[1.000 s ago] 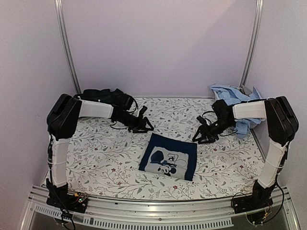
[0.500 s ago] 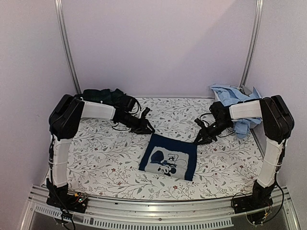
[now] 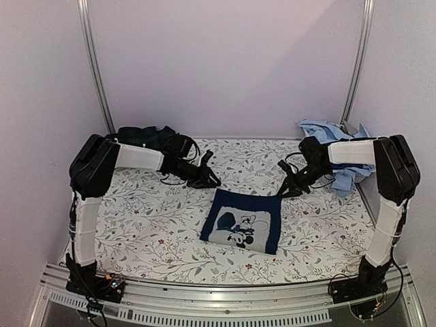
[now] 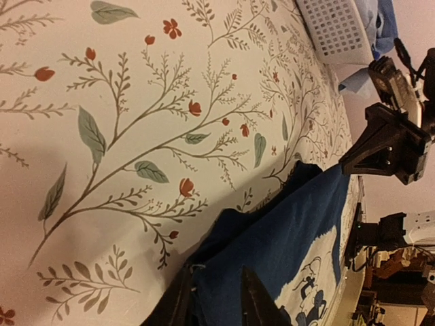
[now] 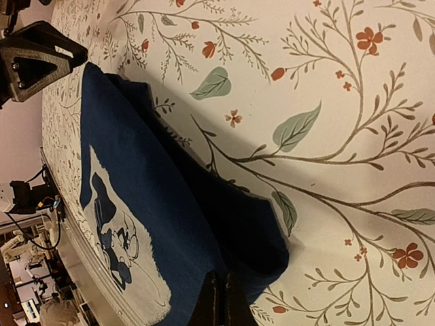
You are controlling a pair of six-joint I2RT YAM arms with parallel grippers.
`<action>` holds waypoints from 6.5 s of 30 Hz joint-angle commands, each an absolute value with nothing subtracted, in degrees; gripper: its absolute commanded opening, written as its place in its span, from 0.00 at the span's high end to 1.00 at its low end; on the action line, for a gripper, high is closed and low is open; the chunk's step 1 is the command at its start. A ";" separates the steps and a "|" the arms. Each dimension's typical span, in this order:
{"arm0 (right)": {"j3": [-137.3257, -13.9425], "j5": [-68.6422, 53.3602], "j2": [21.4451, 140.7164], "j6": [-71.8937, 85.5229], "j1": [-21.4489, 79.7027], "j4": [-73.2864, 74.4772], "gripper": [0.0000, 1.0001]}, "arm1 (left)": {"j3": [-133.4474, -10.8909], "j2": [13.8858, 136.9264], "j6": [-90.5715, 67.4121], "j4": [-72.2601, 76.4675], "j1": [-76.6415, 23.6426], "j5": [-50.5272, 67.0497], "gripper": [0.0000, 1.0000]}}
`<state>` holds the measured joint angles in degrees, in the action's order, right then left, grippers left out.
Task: Fold and stack the mixed laundry pile
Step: Adjust the square-folded T-shirt at the center of the board, then smooth out the square-folded T-shirt at the center of the board, then pick up the square-folded T-shirt from the center of the board.
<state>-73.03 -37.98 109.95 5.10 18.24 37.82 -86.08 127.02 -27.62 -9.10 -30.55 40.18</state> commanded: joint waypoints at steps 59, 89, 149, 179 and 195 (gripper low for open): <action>-83.56 -44.20 103.09 14.39 17.23 33.46 0.16 | -78.34 110.99 -28.02 -3.42 -32.00 37.25 0.17; -52.75 -63.67 101.30 29.41 21.89 8.45 0.17 | -66.63 116.65 -39.52 12.83 -38.30 46.88 0.00; -45.00 -55.58 92.89 32.70 6.21 18.45 0.33 | -99.13 136.05 22.73 -7.57 -67.55 5.22 0.49; -43.14 -57.17 95.98 32.83 6.23 18.16 0.26 | -101.47 135.06 18.16 -5.13 -65.03 6.30 1.00; -41.28 -58.79 101.67 52.18 13.23 -2.18 0.19 | -96.55 128.32 16.54 -1.13 -64.11 7.68 1.00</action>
